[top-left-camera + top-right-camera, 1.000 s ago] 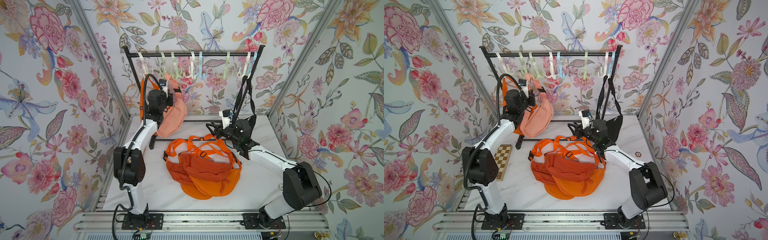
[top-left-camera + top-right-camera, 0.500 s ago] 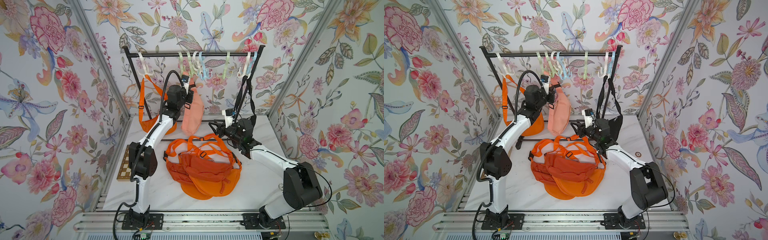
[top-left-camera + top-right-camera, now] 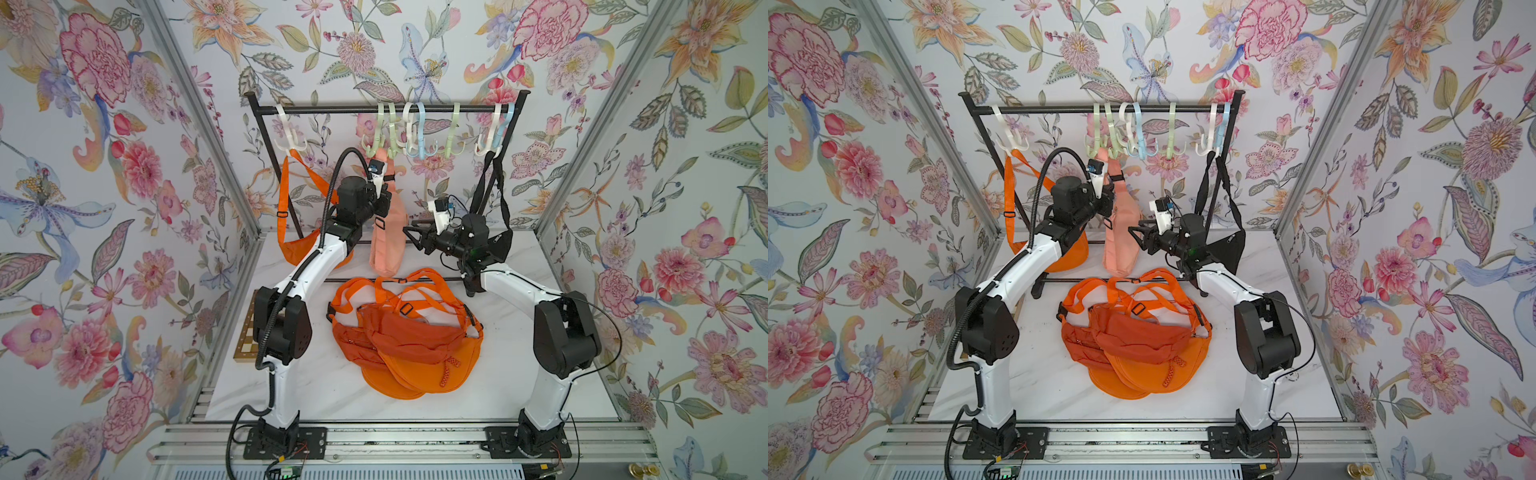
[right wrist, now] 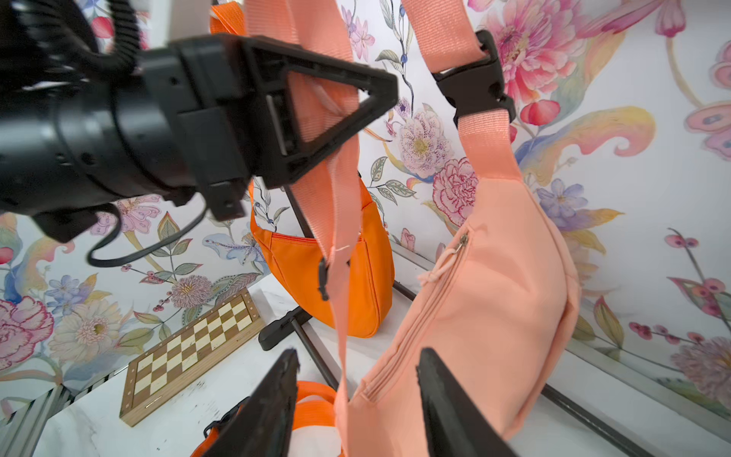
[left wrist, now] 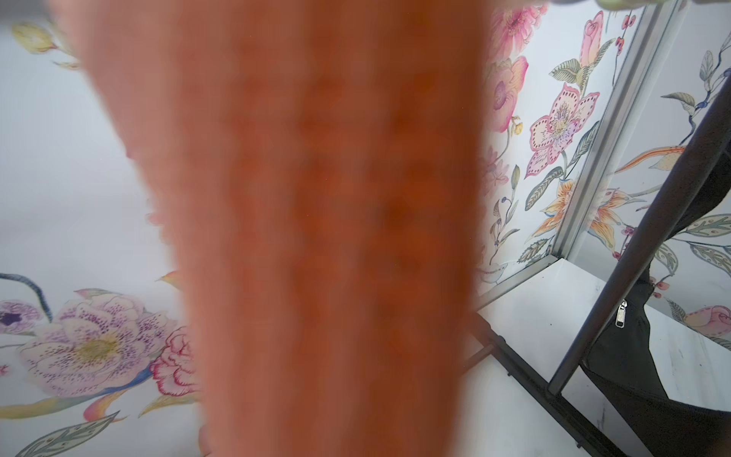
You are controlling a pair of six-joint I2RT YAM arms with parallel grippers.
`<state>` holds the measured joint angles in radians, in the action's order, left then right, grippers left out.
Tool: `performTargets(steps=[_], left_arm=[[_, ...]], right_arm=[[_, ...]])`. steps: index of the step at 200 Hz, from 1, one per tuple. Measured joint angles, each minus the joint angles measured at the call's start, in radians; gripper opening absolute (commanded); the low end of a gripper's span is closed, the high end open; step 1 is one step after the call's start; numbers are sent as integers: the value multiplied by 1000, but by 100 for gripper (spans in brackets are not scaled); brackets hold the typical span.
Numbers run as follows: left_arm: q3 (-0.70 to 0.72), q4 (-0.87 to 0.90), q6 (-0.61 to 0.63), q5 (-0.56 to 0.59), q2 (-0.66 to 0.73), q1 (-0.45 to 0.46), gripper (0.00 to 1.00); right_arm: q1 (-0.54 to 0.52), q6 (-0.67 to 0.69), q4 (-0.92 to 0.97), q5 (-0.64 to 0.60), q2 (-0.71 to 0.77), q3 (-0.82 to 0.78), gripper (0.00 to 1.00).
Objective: Take the bag off the hook
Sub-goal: Adjust the hanger on the clothesline, then pick up the bag from the hook.
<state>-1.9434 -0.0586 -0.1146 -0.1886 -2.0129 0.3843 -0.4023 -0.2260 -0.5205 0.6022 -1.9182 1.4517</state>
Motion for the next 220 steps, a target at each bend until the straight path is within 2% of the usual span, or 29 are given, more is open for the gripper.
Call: performTargets(steps=[58, 91, 130, 198, 220], left_arm=[[19, 22, 7, -21, 51, -68, 0], [19, 34, 8, -21, 54, -92, 0], [22, 58, 22, -18, 68, -95, 0], [16, 67, 22, -21, 72, -95, 0], [16, 67, 22, -21, 72, -95, 0]], right_arm=[[-4, -19, -75, 0, -250, 319, 53], [-17, -23, -109, -47, -438, 577, 54], [-29, -13, -80, -78, -583, 818, 60], [-81, 71, -65, -106, -595, 857, 63], [-92, 81, -40, -114, -608, 922, 63]])
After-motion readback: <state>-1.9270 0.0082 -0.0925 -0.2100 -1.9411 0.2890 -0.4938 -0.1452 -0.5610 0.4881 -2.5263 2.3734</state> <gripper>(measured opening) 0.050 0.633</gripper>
